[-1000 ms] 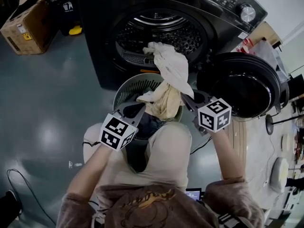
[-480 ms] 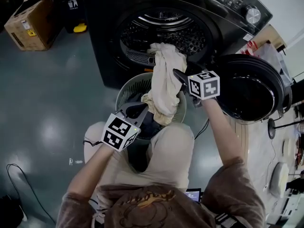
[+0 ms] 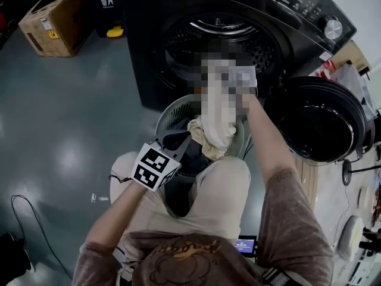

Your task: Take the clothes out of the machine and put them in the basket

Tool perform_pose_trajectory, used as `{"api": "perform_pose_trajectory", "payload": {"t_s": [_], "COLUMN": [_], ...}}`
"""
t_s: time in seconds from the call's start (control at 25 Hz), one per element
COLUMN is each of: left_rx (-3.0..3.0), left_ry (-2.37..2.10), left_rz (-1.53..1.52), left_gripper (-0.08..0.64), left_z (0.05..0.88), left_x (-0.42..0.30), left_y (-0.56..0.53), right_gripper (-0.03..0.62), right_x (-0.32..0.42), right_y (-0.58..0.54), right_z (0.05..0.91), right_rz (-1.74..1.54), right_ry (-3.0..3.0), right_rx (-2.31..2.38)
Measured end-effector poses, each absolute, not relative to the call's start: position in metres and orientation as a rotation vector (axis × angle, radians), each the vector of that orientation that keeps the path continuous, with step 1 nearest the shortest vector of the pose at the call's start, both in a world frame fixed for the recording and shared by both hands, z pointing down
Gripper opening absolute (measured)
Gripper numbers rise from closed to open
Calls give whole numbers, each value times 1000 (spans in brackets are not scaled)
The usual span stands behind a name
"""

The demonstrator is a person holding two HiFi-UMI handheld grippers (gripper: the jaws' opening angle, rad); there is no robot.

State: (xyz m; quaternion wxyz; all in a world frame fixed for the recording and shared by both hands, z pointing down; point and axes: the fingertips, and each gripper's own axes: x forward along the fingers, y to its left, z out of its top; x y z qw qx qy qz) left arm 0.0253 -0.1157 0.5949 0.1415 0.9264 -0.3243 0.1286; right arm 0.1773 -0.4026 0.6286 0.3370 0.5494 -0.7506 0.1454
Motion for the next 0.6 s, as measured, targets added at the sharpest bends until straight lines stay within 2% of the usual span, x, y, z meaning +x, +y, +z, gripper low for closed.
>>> {"api": "perform_pose_trajectory", "payload": {"t_s": [0.12,0.28,0.36,0.44,0.6], "left_rx": [2668,2662,2654,2648,2648], "left_ry": [-937,-931,-923,-922,-914], "left_rz": [359,362,356,349,339], "left_gripper": [6,6,6,6,6], "left_z": [594,595,596,596,595], "left_x": [25,26,26,25,23], "left_y": [-116,-114,-112,-111,-112], "right_gripper": [306,244,61,28,21], "right_x": [175,174,177,178,178], "right_y": [-404,-401,-397,-391,-369], "right_z": [639,642,641,638,622], "right_rz": [368,345,344,363,409], "right_ry": [-1890,-1867,-1849,-1873,-1990], "right_rx": [1400,1369,1373,1388,1396]}}
